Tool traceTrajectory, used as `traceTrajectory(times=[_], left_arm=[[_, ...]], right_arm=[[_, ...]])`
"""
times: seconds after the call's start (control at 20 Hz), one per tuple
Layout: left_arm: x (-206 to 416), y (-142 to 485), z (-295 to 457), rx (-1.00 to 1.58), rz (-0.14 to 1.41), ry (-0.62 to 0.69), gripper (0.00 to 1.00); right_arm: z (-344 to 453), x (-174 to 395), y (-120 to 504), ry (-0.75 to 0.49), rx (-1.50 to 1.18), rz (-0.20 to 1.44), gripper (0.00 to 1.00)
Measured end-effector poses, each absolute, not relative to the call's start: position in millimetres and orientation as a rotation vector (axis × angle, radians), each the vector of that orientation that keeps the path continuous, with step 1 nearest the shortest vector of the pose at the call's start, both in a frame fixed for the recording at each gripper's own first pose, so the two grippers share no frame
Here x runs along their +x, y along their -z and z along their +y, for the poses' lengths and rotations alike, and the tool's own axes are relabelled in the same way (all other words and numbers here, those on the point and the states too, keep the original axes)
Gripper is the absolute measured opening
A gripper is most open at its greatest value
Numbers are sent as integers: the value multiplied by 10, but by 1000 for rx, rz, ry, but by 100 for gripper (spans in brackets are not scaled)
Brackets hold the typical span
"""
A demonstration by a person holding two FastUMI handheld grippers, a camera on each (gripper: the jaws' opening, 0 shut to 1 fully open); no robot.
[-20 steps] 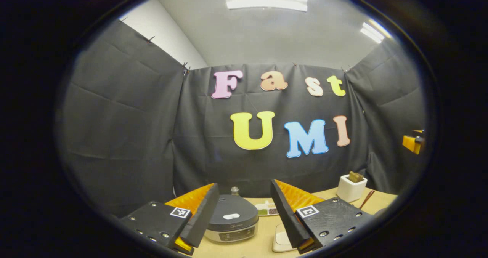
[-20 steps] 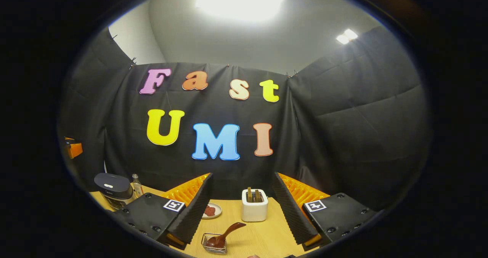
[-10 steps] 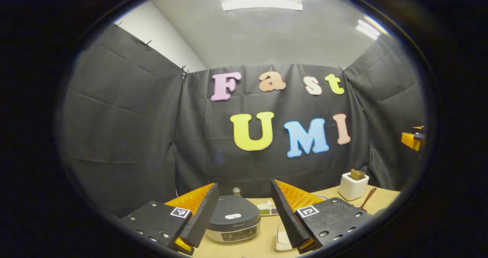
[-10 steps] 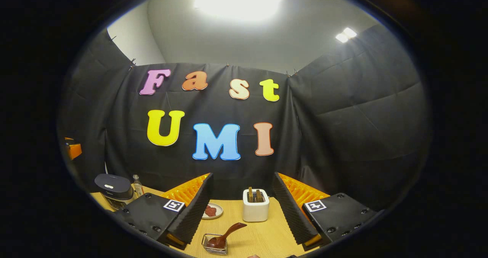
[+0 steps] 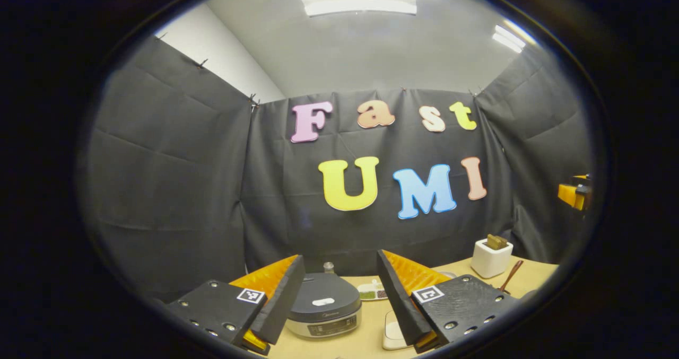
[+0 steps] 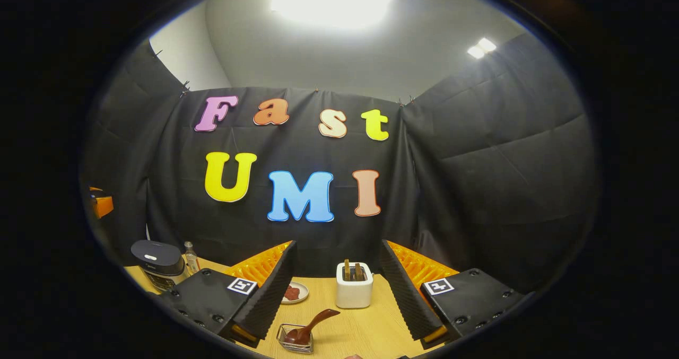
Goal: Close the left gripper, press the button to open the rice cooker; take a wooden spoon from the chopstick holder with the right hand, scoop a spoonful of rice and pour it into the rice cooker, then put the wooden spoon back into the chopstick holder.
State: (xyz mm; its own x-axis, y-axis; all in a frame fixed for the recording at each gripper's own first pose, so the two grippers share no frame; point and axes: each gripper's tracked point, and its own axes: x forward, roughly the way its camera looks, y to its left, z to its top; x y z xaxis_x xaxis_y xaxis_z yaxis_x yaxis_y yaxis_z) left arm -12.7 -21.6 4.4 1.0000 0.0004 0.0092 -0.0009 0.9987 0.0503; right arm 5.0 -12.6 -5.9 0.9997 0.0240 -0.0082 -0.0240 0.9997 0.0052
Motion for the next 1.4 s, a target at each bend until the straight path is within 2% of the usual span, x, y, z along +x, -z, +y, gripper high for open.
traceTrajectory(times=[0.9, 1.05, 1.1, 1.25, 1.4], left_arm=[[-129, -20, -377, 78, 7, -88, 86], [-87, -64, -329, 71, 0, -101, 84], [-47, -84, -291, 74, -4, -108, 77], [77, -39, -200, 88, -1, -104, 72], [254, 35, -105, 63, 15, -84, 51]], right_arm=[[-235, 119, 299, -164, -25, 2, 98], [-203, 129, 319, -176, -24, -5, 98], [-189, 137, 334, -178, -23, -2, 98], [-112, 150, 371, -175, -20, 4, 98], [-45, 164, 391, -146, -21, 8, 97]])
